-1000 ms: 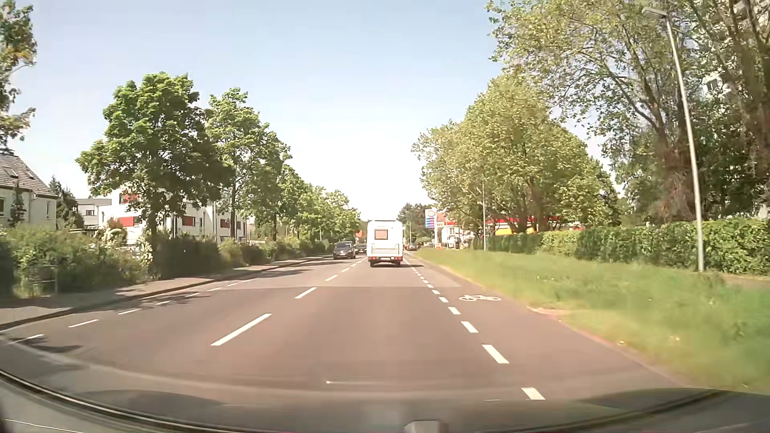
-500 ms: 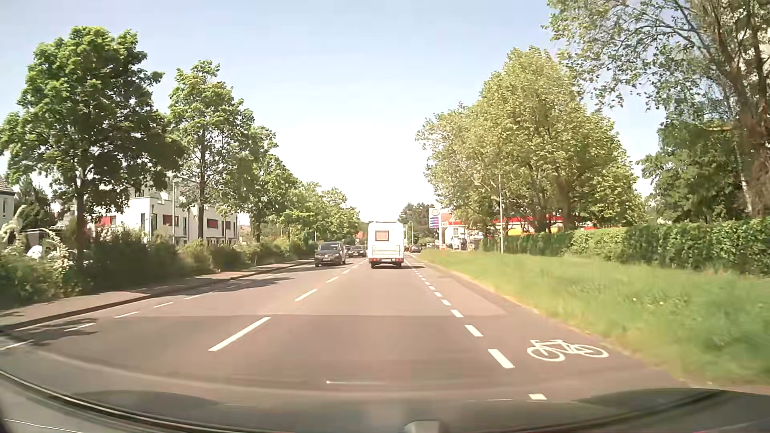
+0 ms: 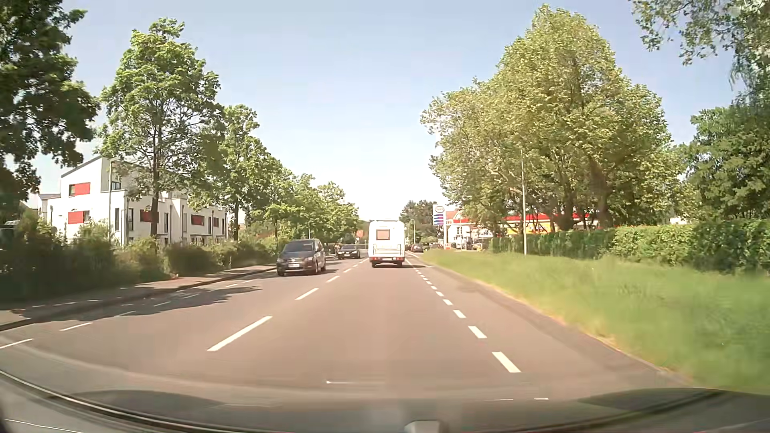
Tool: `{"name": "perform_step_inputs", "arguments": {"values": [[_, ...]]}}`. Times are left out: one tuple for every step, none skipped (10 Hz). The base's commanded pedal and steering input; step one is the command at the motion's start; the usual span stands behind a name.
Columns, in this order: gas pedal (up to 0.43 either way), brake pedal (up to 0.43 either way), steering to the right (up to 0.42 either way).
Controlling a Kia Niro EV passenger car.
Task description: Follow the waypoints while adhering to traffic rules and regulations
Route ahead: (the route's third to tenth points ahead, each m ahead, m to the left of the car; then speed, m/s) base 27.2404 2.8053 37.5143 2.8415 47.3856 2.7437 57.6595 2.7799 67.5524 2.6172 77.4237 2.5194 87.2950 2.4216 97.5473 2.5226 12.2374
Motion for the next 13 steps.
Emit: {"name": "perform_step_inputs", "arguments": {"values": [[0.047,0.000,-0.002],[0.047,0.000,-0.002],[0.047,0.000,-0.001],[0.047,0.000,-0.001],[0.047,0.000,-0.001],[0.047,0.000,-0.001],[0.047,0.000,0.000],[0.047,0.000,-0.001],[0.059,0.000,0.000],[0.059,0.000,0.000],[0.059,0.000,0.000],[0.059,0.000,0.000],[0.059,0.000,0.000]]}}
